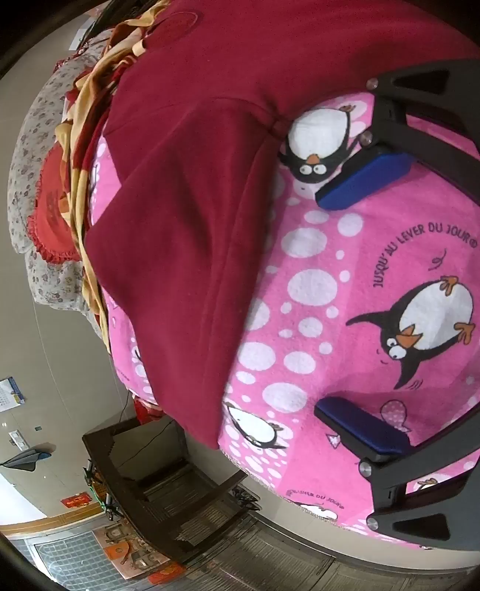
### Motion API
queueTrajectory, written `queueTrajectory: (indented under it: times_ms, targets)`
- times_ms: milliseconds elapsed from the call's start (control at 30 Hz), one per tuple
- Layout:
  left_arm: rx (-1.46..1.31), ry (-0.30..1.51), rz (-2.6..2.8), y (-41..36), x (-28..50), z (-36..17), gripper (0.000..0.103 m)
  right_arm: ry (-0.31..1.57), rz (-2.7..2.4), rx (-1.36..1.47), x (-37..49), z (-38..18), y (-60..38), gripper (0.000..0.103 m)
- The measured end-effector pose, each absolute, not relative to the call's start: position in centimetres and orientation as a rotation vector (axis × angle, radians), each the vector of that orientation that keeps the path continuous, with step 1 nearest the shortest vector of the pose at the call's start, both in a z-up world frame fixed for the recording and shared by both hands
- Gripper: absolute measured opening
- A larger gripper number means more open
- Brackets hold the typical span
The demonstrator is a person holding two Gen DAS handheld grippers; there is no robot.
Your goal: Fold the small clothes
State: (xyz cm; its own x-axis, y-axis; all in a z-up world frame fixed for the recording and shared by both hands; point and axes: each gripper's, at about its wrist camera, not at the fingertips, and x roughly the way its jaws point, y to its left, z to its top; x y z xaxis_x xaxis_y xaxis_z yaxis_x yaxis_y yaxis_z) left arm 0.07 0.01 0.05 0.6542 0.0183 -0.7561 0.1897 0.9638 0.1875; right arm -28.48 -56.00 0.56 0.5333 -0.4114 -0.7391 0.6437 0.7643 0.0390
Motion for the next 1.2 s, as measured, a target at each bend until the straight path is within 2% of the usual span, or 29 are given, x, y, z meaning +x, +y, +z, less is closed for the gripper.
queueTrajectory:
  times_ms: [400, 600, 767, 1067, 1200]
  targets:
    - [0.278, 0.915, -0.099, -0.8, -0.9, 1.4, 0.103, 0.784, -0.645, 0.322, -28.1, 0.7, -56.0, 0.103]
    - [0.249, 0.846, -0.154, -2.0, -5.2, 5.0, 0.103, 0.838, -0.638, 0.326, -28.6, 1.5, -55.8, 0.103]
    - [0.223, 0.81, -0.236, -3.9, -7.9, 7.3, 0.103, 0.872, -0.575, 0.387, -30.8, 6.3, -54.3, 0.103]
    - [0.234, 0.758, -0.346, -7.6, -10.1, 9.5, 0.103, 0.798, -0.435, 0.205, -35.8, 21.0, -48.6, 0.103]
    - [0.204, 0.75, -0.383, -8.4, -10.8, 10.7, 0.103, 0.719, -0.396, 0.197, -36.6, 25.5, -46.7, 0.103]
